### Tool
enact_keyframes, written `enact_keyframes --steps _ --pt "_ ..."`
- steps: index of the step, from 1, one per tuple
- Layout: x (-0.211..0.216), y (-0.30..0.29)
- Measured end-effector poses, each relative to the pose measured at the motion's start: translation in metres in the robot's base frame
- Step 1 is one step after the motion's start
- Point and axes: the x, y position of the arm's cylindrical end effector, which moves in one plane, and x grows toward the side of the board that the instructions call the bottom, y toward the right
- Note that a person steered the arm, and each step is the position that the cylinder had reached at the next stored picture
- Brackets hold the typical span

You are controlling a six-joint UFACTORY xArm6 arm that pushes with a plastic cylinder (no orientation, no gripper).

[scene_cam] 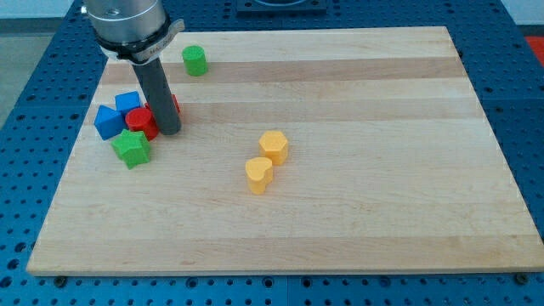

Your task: Move green star to the center

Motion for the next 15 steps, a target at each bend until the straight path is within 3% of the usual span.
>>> enact_keyframes --steps 4,6,7,9,11,13,15 --pt "0.018 0.02" --pt "0.091 0.044" --pt "0.118 0.017" --pt "0.103 -0.073" --pt "0.06 -0.115" --pt "0.05 -0.103" --pt "0.05 -0.041"
